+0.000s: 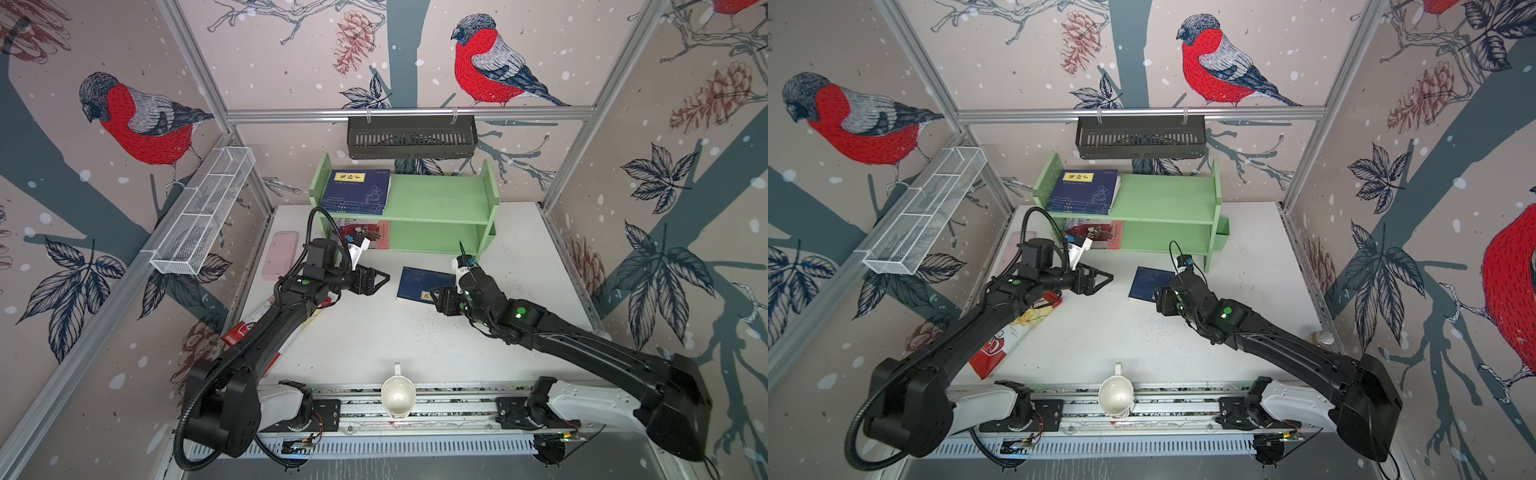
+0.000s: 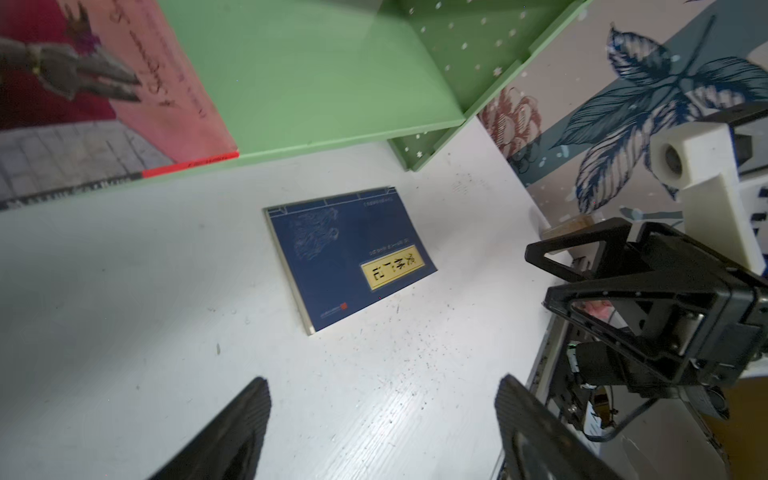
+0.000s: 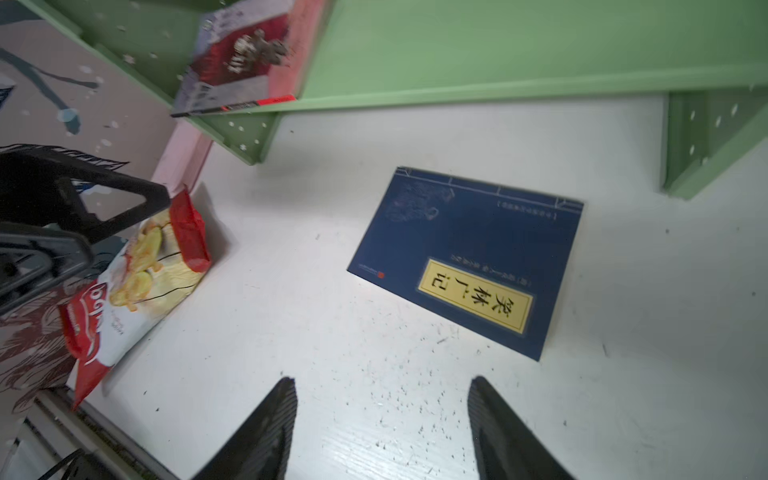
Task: Stacking books/files
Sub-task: Move the book to the center of the table.
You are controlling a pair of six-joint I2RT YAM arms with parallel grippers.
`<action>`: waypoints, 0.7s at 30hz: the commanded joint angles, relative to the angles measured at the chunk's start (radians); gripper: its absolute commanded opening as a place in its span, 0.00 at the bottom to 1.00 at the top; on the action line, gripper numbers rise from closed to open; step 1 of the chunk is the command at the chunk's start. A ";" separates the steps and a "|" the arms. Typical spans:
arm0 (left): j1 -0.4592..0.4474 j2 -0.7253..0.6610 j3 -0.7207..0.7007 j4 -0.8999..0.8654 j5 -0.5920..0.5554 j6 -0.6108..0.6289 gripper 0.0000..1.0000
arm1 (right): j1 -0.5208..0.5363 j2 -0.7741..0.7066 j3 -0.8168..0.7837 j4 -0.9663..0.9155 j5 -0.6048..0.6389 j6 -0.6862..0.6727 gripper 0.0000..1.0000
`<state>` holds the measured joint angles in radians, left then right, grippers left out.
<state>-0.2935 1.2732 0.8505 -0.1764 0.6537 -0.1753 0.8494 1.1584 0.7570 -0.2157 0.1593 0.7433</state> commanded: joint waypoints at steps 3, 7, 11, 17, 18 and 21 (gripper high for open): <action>-0.004 0.082 -0.028 0.126 -0.095 -0.053 0.84 | -0.068 0.085 -0.079 0.131 -0.061 0.117 0.70; -0.004 0.132 -0.068 0.233 -0.102 -0.107 0.83 | -0.122 0.150 -0.128 0.232 -0.124 0.125 0.71; -0.016 0.178 -0.090 0.320 -0.079 -0.132 0.83 | -0.165 0.187 -0.142 0.267 -0.106 0.117 0.73; -0.040 0.273 -0.093 0.387 -0.043 -0.146 0.80 | -0.256 0.180 -0.217 0.362 -0.113 0.130 0.73; -0.042 0.282 -0.103 0.410 -0.043 -0.155 0.80 | -0.272 0.182 -0.223 0.374 -0.123 0.122 0.73; -0.056 0.284 -0.141 0.476 -0.058 -0.180 0.80 | -0.305 0.184 -0.225 0.389 -0.133 0.094 0.73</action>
<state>-0.3405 1.5536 0.7300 0.1913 0.5884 -0.3241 0.5621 1.3422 0.5362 0.1078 0.0441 0.8616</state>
